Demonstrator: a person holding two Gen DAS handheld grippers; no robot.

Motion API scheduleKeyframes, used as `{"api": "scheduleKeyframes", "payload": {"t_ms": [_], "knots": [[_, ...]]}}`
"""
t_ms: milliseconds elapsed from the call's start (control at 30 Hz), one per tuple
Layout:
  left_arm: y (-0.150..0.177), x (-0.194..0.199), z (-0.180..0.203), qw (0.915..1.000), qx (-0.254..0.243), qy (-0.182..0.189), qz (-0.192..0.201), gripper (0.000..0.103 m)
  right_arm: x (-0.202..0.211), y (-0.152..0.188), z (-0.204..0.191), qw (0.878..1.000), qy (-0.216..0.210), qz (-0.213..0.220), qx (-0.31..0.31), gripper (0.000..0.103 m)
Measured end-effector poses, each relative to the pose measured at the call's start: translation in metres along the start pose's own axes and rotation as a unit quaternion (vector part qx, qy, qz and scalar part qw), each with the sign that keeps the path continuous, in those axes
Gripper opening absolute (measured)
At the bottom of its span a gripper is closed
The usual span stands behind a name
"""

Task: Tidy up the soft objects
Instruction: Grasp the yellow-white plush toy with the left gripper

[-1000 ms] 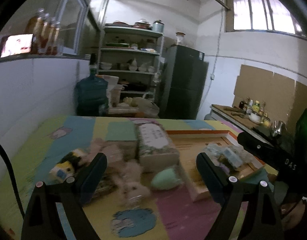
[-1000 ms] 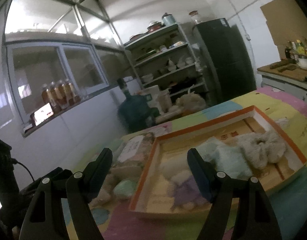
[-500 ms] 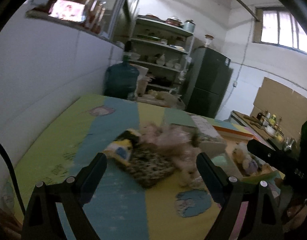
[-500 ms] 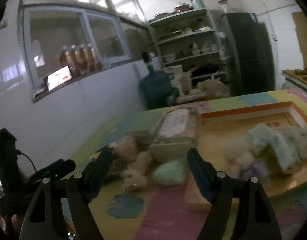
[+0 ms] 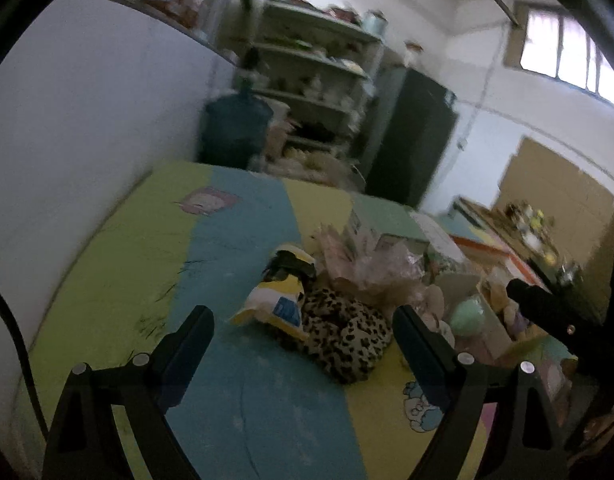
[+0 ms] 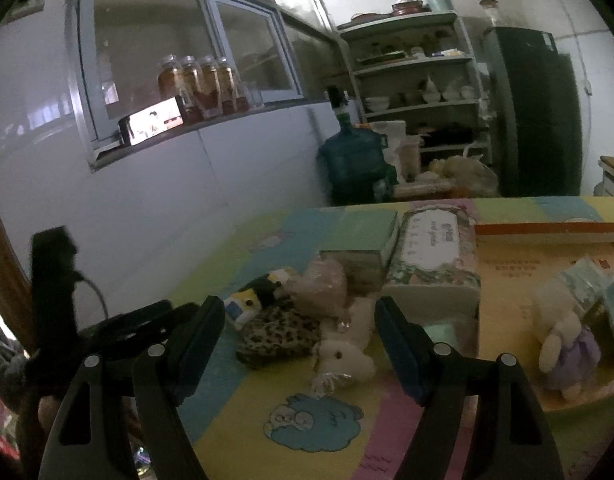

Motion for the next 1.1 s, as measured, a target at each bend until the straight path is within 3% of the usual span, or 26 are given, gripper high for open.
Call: {"api": "scheduleKeyframes", "payload": {"t_ms": [100,167,233,400,467,500,533,833,1100], "knots": [[-0.010,-0.022,-0.001,0.9986,-0.044,-0.004,-0.028,0.090,-0.001,0.001,0.001,1.000,0.000,-0.002,0.000,0.078],[-0.014,-0.040,-0.002,0.9962,-0.069,-0.013,-0.052,0.083,0.000,0.001,0.001,1.000,-0.001,-0.001,-0.001,0.078],[-0.013,-0.057,-0.004,0.9936,-0.080,-0.023,-0.076,0.073,-0.001,0.001,0.002,1.000,0.001,-0.003,-0.002,0.078],[-0.012,-0.083,-0.011,0.9926,-0.069,-0.015,-0.098,0.069,-0.003,0.000,0.004,1.000,0.005,-0.006,-0.002,0.078],[-0.009,-0.090,-0.011,0.9920,-0.069,-0.001,-0.106,0.055,-0.004,0.000,0.005,1.000,0.006,-0.007,-0.001,0.078],[-0.007,-0.093,-0.011,0.9913,-0.070,-0.002,-0.111,0.043,-0.006,-0.001,0.005,1.000,0.006,-0.008,-0.002,0.078],[-0.004,-0.096,-0.013,0.9906,-0.071,-0.006,-0.117,0.041,-0.008,-0.001,0.006,1.000,0.005,-0.009,-0.003,0.078],[-0.006,-0.083,-0.022,0.9949,-0.044,-0.010,-0.090,0.038,-0.037,-0.005,-0.003,1.000,-0.017,-0.025,0.005,0.078],[-0.001,-0.038,-0.037,0.9981,0.009,-0.040,-0.045,0.038,-0.091,-0.008,0.004,0.997,0.016,-0.077,0.022,0.078]]}}
Point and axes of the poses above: each gripper's, at about its wrist camera, not at the fingertips, and x roughly against the way its jaws point, z to its right, y to its underside, the point moved 7 cm from there along -x, roughly the way its jaws point, and after that the axes turned 1 degree about -x, right-handed, at the moved point
